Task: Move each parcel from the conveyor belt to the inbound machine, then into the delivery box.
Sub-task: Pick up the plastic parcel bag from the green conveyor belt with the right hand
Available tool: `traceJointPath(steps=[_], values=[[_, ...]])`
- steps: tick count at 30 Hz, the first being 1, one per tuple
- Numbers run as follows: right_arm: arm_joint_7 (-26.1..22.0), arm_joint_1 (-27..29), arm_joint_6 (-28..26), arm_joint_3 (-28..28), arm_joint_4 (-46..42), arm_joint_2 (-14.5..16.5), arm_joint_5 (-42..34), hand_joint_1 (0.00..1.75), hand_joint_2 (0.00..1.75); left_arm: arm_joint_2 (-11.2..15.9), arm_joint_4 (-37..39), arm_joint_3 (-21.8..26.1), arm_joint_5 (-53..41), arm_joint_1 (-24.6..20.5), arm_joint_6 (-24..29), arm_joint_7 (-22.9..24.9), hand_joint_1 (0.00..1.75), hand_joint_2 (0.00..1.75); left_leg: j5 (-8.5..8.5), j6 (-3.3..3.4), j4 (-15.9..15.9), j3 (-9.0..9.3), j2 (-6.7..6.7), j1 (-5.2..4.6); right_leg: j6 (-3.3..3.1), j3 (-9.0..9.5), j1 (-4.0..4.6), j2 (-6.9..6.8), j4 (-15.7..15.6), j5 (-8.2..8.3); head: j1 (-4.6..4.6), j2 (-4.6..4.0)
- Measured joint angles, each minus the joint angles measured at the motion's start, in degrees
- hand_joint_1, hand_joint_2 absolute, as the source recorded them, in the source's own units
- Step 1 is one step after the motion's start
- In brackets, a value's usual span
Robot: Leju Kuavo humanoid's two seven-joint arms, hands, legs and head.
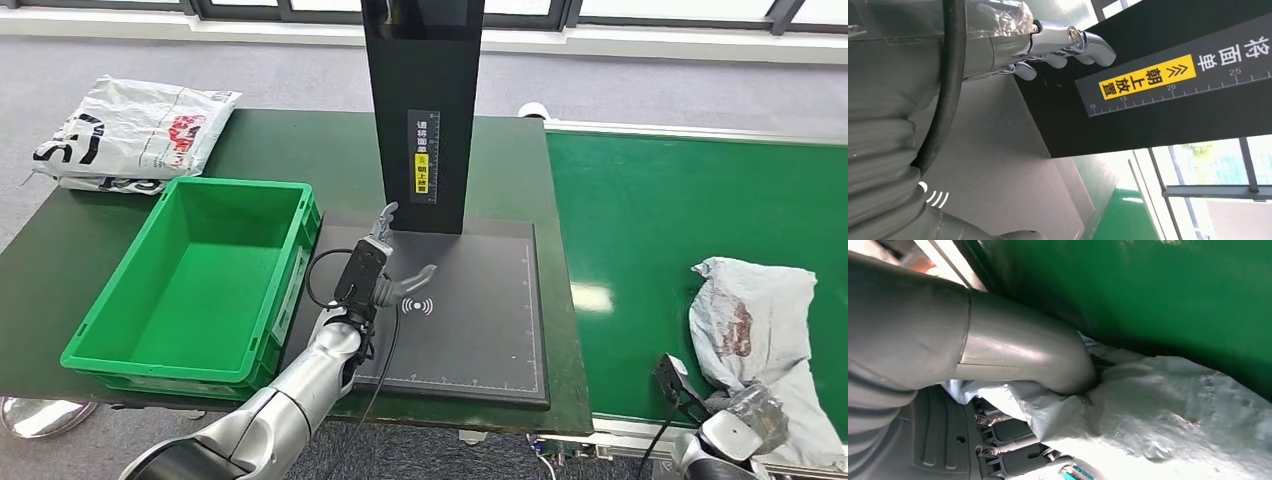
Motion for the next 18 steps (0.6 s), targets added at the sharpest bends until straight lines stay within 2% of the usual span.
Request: traceJointPath(steps=[4,7,14,18], values=[[-8.31,1.02,-9.53,-0.34,-2.66,0.72,-3.08,1.75,1.75,0.33,-0.30,0.79,-0.02,0.07,0.67,0.07,0.00,1.75,0.01,-0.02,-0.04,-0.12,0.03,0.00,-0.01,-0.13,-0.01,0.01,0.03,0.00,0.00,0.00],[-14.60,2.93,-14.75,-0.53,-10.13,2.34,-5.64,1.75,1.75,0.74,-0.80,1.25,-0.41,0.13,1.06,0.46,0.00,1.75,0.04,-0.06,-0.06,-0.17,0.02,0.00,-0.01,-0.21,-0.01,0.02,0.04,0.00,0.00,0.00],[-33.12,6.45,-16.19,-1.06,-34.90,8.40,-14.90,1.75,1.75,1.63,-2.91,2.42,-2.53,0.21,3.27,0.66,0.00,1.75,0.06,-0.09,-0.08,-0.27,0.04,0.00,-0.03,-0.36,-0.01,0.07,0.10,0.00,0.00,0.00],[-35.03,7.42,-16.19,0.27,-44.37,11.92,-15.28,1.75,1.75,2.01,-4.28,3.10,-3.05,0.30,3.64,0.59,0.00,1.75,0.06,-0.08,-0.08,-0.31,-0.01,0.00,-0.05,-0.39,-0.01,0.03,0.10,-0.02,0.00,0.00]])
